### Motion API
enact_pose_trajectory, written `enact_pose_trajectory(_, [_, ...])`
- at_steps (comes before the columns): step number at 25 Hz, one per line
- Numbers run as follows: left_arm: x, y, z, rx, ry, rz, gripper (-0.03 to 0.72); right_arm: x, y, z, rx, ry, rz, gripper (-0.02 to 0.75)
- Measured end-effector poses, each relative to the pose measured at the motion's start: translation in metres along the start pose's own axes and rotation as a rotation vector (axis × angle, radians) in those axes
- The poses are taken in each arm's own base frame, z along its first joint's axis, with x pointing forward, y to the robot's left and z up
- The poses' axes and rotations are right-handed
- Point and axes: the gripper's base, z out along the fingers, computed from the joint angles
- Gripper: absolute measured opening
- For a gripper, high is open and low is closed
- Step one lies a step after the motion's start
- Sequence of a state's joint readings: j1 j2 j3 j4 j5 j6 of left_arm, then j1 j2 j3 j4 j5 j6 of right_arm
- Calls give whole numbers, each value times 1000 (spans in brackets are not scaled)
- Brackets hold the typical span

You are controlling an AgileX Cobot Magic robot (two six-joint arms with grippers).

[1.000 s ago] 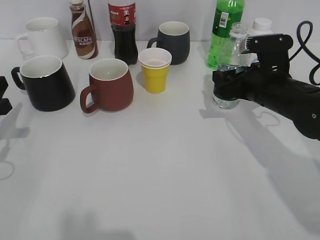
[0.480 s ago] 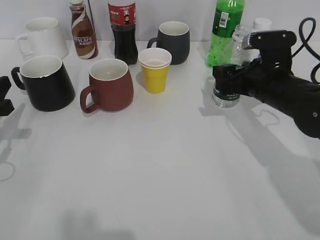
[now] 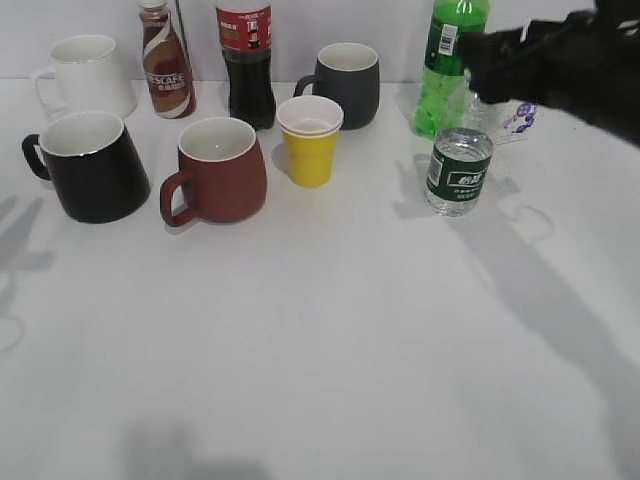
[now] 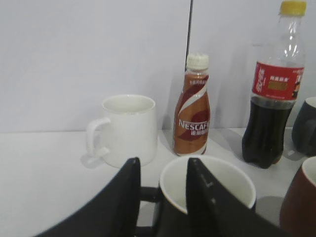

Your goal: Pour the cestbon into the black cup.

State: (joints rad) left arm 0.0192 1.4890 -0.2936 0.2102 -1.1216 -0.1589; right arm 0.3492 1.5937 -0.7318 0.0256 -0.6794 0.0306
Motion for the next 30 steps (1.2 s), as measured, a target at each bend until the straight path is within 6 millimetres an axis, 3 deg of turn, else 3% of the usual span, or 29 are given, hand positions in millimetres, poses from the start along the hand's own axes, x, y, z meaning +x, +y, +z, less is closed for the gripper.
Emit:
enact_pose_trajectory(4, [-27,-3,-13,-24,87,-16,244,-33,4,-20,-27,69,-53,589])
enact_pose_trajectory(8, [-71,-9,-29,-51,166,40,244,-61,6,-47,-35,108,-104,589])
enact_pose_trajectory(12, [-125,-21,-69,-84,112,68,248,-80,4,-82,-19,180,-127,589])
enact_pose_trajectory(14, [-138,-27,-93,-83,93,60,267,-85,3,-102,-6,239,-129,589])
enact_pose_trajectory(17, [-141,-31,-125,-76,125,27,331,-93,1,-139,12,321,-137,589])
enact_pose_trajectory(23, [-125,-34,-176,-39,307,-91,531,-95,3,-215,-23,474,-118,589])
enact_pose_trajectory(30, [-112,-40,-218,47,536,-103,567,-76,8,-285,-96,546,-83,589])
